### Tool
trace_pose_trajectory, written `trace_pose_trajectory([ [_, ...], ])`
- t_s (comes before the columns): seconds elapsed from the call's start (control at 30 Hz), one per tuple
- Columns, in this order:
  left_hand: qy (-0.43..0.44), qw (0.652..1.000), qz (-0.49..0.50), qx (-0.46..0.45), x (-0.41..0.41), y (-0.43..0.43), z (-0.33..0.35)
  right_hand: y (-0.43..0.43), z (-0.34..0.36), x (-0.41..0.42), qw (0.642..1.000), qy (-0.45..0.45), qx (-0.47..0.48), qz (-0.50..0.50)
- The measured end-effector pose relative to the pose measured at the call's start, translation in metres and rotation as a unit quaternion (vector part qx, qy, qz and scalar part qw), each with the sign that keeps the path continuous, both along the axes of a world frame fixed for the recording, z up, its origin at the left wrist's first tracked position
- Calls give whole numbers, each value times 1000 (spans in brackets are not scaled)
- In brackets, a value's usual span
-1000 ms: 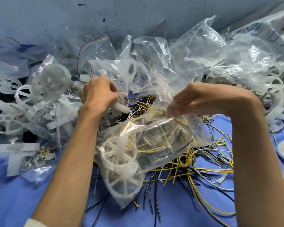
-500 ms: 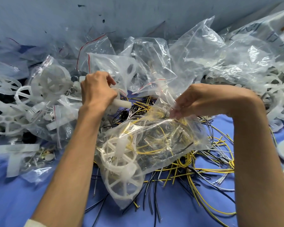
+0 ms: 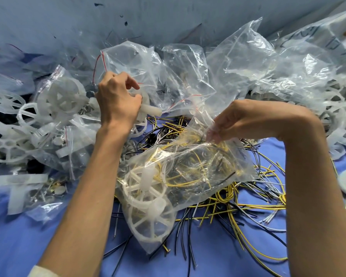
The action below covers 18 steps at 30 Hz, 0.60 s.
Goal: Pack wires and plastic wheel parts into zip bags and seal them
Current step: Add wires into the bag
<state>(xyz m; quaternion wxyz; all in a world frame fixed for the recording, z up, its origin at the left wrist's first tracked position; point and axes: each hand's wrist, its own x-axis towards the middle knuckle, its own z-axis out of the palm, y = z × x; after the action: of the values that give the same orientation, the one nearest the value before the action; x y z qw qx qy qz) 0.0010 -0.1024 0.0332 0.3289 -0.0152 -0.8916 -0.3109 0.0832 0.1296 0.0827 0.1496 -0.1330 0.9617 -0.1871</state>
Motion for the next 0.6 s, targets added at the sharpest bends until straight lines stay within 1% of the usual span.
trace_pose_trajectory([
  [0.2,-4,1000,13,-3,-2,-2,-4,0,1,1,1000,3,-2,-3],
  [0.3,-29,999,23,-12,-5,-3,-8,0,2,2,1000,5,-1,-2],
  [0.4,-55,998,23,7,-8,-4,-10,-1,2,2,1000,5,5,-3],
  [0.47,-91,995,-19,38,-10,-2,-10,-2,2,2,1000,6,7,-4],
  [0.53,-144,982,-98,68,-9,1,-8,-2,2,2,1000,9,9,-5],
  [0.6,-172,976,-130,42,-8,4,-6,-2,2,2,1000,8,9,-6],
])
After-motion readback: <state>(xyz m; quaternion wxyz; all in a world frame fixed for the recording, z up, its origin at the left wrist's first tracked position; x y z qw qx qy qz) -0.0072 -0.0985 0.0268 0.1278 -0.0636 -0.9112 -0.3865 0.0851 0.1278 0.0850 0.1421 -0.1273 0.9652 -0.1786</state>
